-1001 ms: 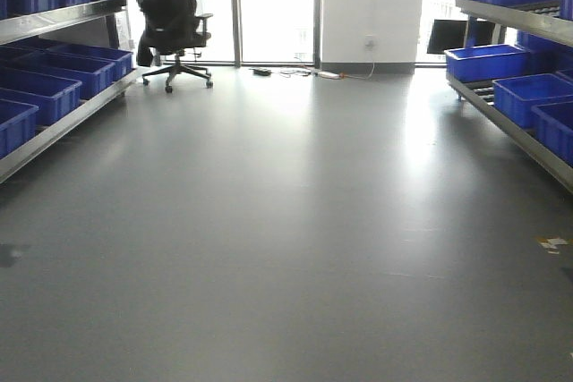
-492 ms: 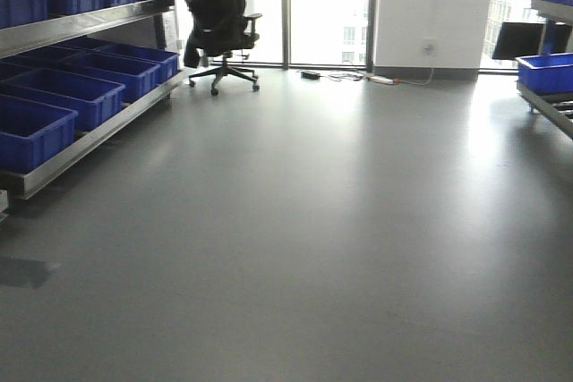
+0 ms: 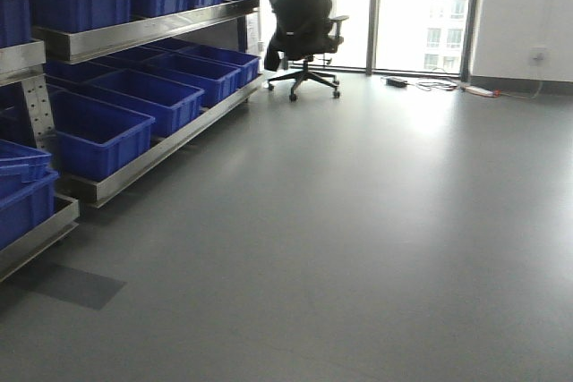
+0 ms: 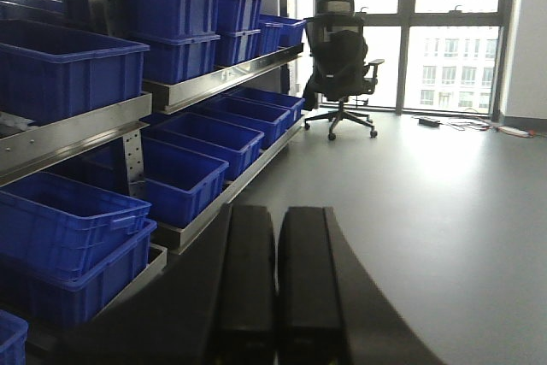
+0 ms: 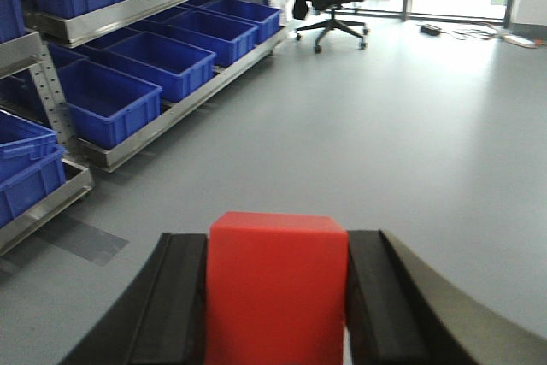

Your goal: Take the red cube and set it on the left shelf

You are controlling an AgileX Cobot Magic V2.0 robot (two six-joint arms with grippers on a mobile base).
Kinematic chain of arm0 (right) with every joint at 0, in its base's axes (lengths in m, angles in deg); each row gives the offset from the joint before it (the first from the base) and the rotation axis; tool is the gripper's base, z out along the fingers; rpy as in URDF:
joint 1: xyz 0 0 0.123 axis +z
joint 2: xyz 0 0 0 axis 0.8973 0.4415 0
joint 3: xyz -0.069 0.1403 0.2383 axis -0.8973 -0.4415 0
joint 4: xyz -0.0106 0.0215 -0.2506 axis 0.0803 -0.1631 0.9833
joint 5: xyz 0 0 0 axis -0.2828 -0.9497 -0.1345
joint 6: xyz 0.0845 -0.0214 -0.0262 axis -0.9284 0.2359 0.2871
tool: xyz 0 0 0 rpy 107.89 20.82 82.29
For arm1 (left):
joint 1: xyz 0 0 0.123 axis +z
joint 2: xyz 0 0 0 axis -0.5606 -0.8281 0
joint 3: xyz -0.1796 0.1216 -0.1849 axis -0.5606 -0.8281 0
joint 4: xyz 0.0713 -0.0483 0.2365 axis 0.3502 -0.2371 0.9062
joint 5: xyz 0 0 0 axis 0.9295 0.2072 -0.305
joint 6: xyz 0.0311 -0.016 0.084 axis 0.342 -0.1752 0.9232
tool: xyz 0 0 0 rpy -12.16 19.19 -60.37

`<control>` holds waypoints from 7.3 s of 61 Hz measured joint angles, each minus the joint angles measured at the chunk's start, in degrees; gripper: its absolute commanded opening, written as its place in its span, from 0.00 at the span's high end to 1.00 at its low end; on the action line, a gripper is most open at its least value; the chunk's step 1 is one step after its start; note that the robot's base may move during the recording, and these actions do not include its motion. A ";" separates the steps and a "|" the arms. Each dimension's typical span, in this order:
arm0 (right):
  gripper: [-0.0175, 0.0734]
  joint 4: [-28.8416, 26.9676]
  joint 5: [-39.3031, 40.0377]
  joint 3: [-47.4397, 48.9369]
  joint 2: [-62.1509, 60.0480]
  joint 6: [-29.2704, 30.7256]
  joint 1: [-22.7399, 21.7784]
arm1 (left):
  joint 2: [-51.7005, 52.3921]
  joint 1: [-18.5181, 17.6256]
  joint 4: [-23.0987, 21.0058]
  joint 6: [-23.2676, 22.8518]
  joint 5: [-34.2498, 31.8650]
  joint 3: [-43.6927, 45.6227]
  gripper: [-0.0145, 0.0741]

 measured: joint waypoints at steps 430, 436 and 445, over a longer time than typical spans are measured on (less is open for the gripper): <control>0.75 -2.54 14.30 0.65 8.09 -0.01 3.12 | 0.00 0.00 0.00 0.00 0.00 0.00 0.72; 0.75 -2.54 13.15 0.53 8.09 -0.01 3.12 | 0.00 0.00 0.00 0.00 0.00 0.00 0.72; 0.75 -1.38 13.09 -2.39 5.80 -0.01 1.51 | 0.00 0.00 0.00 0.00 0.00 0.00 0.72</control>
